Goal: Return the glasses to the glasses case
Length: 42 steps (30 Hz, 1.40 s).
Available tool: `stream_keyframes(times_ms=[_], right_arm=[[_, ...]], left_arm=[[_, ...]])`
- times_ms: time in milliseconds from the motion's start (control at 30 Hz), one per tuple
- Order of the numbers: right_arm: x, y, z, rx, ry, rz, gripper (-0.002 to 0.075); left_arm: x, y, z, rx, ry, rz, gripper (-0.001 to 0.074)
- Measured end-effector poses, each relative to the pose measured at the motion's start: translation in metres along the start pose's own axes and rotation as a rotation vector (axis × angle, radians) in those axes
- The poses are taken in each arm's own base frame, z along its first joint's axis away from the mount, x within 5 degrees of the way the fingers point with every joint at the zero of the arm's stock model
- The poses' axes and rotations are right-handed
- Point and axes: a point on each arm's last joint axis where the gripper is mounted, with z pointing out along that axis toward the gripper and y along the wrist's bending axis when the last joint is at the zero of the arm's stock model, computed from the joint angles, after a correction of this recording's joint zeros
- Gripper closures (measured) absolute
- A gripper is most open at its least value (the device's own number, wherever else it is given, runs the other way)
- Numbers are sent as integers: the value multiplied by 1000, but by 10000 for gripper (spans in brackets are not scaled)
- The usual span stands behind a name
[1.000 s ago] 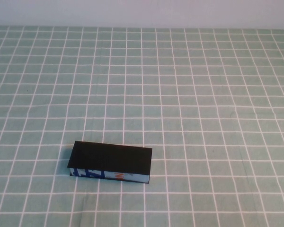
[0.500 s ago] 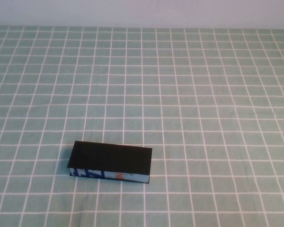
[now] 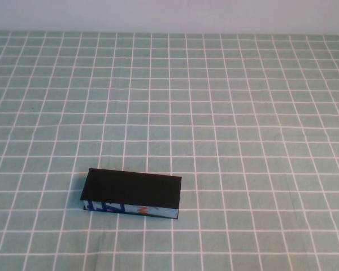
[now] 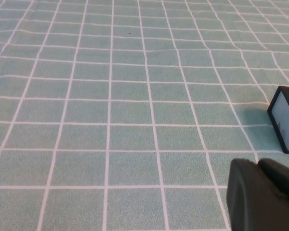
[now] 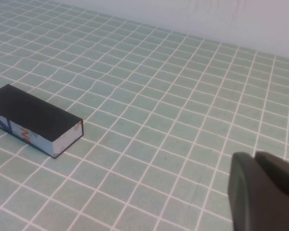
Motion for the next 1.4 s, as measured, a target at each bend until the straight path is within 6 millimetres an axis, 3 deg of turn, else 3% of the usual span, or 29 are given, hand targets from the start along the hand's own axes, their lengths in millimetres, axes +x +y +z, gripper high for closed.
stream_keyframes(times_ms=[133, 467, 567, 700, 900, 1400], right_arm=[[0, 0, 0, 13, 1, 3, 737], [4, 0, 2, 319, -71, 145, 737], [22, 0, 17, 352, -68, 251, 737], [61, -4, 40, 410, -18, 356, 737], [112, -9, 59, 457, 42, 375, 737], [113, -10, 59, 465, 39, 359, 737]], left_arm=[[0, 0, 0, -1, 0, 2, 736], [0, 0, 0, -1, 0, 2, 736], [0, 0, 0, -1, 0, 2, 736], [0, 0, 0, -1, 0, 2, 736], [0, 0, 0, -1, -1, 2, 736], [0, 0, 0, -1, -1, 2, 736]])
